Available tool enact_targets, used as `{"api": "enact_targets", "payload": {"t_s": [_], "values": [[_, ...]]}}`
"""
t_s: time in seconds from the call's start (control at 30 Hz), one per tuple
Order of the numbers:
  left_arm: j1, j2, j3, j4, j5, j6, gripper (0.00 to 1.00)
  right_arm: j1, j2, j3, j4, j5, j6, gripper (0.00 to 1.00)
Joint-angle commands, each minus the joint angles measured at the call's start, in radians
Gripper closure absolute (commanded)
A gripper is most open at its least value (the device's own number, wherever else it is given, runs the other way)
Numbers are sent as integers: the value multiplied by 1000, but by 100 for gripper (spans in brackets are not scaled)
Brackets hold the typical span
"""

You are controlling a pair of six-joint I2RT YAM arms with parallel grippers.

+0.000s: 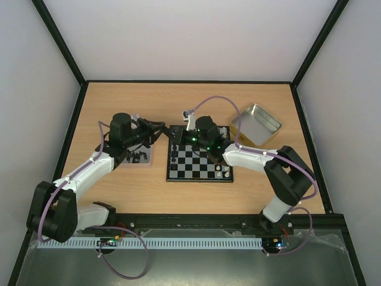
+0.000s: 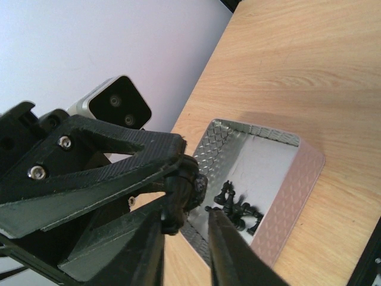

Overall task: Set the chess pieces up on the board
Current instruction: Place the chess piece on the chessboard.

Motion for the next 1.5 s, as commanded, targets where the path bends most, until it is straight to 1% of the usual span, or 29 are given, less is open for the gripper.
{"api": "enact_targets", "payload": {"t_s": [0.0,0.13,0.37,0.53,0.63,0.77,0.8,0.87,0.93,1.0,1.07,1.2,1.33,1.37,1.47], "values": [[-10,-19,-7,-5,47,-15,85,1,1,36,-62,73,-115,85],[-13,-19,-7,-13,57,-22,85,3,-11,44,-88,103,-195,87],[-15,-13,-7,-24,75,-33,85,17,-38,51,-134,195,-358,87],[-19,1,-8,-14,95,-49,85,29,-49,49,-151,229,-467,87],[-22,11,-9,-11,103,-53,86,39,-59,44,-148,250,-530,89],[-28,23,-11,6,112,-60,85,46,-71,33,-139,252,-580,96],[-30,25,-10,10,113,-61,84,46,-73,32,-140,251,-584,98],[-33,30,-11,12,112,-53,80,46,-83,29,-146,244,-582,98],[-34,31,-1,-9,100,-23,74,46,-94,31,-170,239,-576,98],[-37,35,23,-59,74,40,65,46,-103,43,-217,232,-565,98],[-39,38,43,-99,50,98,56,46,-118,56,-275,222,-554,98],[-38,42,93,-194,-13,241,44,42,-123,126,-488,246,-517,98],[-27,29,149,-337,-117,435,37,30,-113,209,-787,301,-462,98],[-24,21,154,-362,-145,482,36,27,-106,224,-892,307,-450,98],[-16,0,189,-472,-248,643,36,24,-66,279,-1123,324,-420,98]]}}
